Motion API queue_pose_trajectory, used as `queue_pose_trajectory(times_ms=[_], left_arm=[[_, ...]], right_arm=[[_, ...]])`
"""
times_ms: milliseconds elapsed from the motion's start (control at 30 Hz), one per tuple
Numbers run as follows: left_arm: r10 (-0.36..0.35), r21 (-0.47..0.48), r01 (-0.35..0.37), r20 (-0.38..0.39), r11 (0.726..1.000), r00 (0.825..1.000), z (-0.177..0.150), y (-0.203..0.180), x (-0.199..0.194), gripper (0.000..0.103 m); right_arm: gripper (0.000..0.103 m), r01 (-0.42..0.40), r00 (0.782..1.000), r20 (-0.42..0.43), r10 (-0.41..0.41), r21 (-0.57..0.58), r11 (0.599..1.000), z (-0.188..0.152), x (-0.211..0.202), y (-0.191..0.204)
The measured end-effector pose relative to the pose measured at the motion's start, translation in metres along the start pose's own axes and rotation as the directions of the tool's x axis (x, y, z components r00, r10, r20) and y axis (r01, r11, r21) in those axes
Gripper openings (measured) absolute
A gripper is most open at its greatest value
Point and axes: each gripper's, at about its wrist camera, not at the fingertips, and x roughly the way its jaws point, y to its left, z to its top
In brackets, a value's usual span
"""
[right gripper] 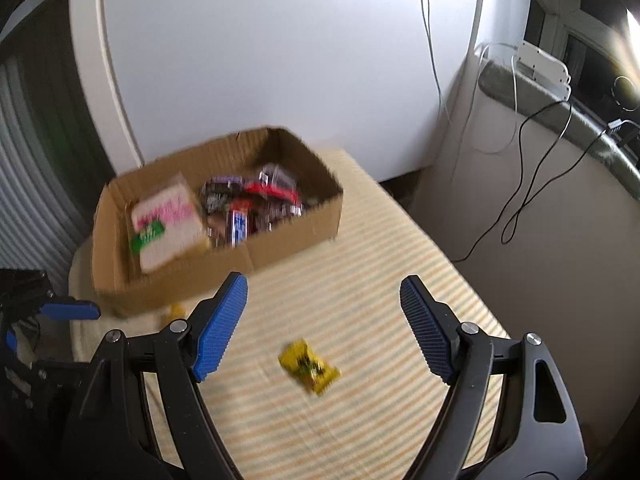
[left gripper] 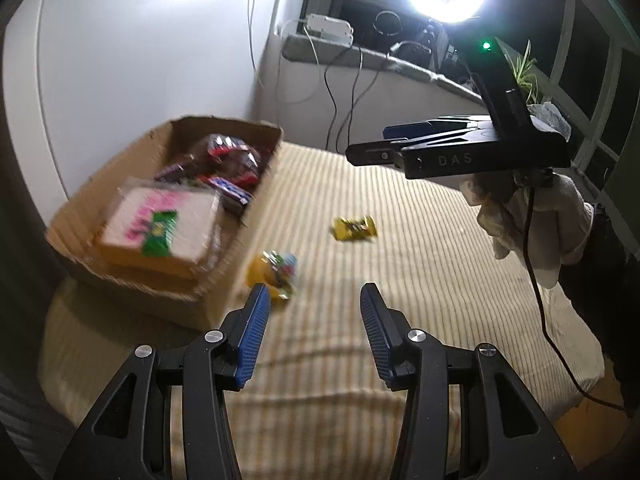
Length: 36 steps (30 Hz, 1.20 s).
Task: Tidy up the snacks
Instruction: 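Move the left gripper to the yellow egg candy while the right approaches the yellow wrapped candy, then grasp the yellow egg candy with the left gripper while the right grasps the yellow wrapped candy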
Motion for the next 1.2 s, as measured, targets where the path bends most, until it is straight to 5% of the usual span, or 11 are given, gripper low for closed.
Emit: queue_pose_trajectory(times_ms=[300,400,800,1067,1200], left_arm=[[0.113,-0.025,-0.114,-0.036,0.993,0.993,-0.01,-0.017,0.03,0.046],[0.163,-0.038,-0.165,-0.038,0.986,0.986,-0.008,-0.018,0.039,0.046],[0.288,-0.056,-0.293,-0.081,0.955,0.954,-0.001,-0.016,0.077,0.046],[0.296,-0.026,-0.299,-0.088,0.954,0.951,0.007,-0.019,0.09,0.044],[0.276,-0.012,-0.278,-0.094,0.961,0.957,0.008,-0.02,0.095,0.033]], right_arm=[[0.075,-0.08,0.994,-0.073,0.076,-0.062,0.995,-0.04,0.018,-0.002],[0.06,-0.114,0.99,-0.096,0.105,-0.087,0.99,-0.047,0.026,0.0],[0.06,-0.193,0.977,-0.118,0.176,-0.146,0.97,-0.054,0.049,-0.005],[0.053,-0.237,0.967,-0.133,0.217,-0.154,0.959,-0.054,0.062,-0.007],[0.05,-0.244,0.965,-0.139,0.223,-0.156,0.957,-0.057,0.064,-0.008]])
